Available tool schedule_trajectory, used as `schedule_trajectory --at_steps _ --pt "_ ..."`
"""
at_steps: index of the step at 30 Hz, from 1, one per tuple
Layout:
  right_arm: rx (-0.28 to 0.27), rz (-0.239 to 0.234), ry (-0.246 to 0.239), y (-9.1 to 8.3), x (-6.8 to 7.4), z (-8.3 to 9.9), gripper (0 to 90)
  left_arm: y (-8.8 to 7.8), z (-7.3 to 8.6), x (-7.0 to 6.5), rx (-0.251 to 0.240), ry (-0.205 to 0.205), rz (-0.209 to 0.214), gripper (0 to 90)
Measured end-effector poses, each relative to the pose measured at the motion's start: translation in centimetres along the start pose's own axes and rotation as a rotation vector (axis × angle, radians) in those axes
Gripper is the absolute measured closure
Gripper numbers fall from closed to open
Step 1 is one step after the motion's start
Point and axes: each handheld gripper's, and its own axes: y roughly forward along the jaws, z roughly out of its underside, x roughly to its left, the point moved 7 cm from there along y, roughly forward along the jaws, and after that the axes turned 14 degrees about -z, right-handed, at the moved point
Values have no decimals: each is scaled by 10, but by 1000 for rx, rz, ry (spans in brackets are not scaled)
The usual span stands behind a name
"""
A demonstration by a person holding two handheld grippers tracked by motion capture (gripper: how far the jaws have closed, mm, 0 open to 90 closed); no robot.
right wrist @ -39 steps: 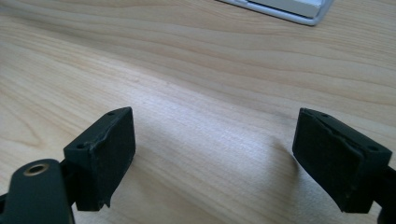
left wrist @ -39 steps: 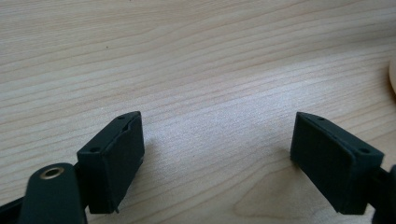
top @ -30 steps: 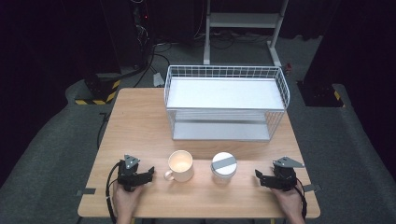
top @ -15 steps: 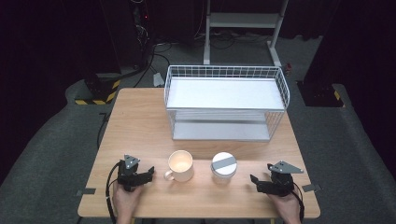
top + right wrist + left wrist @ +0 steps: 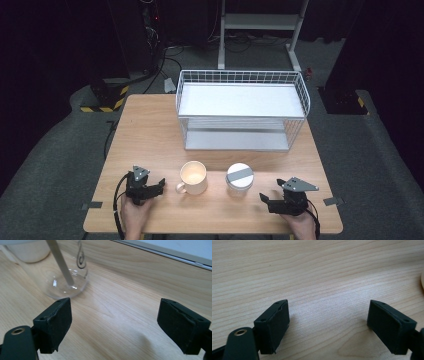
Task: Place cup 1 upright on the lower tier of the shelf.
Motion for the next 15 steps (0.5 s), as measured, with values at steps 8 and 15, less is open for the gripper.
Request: schedule_trajectory --at_steps 8,15 --pt "5 -47 -29 9 14 -4 125 0 0 0 0 -1 -1 183" --pt "-3 -94 -51 17 25 -8 114 0 0 0 0 0 -1 184"
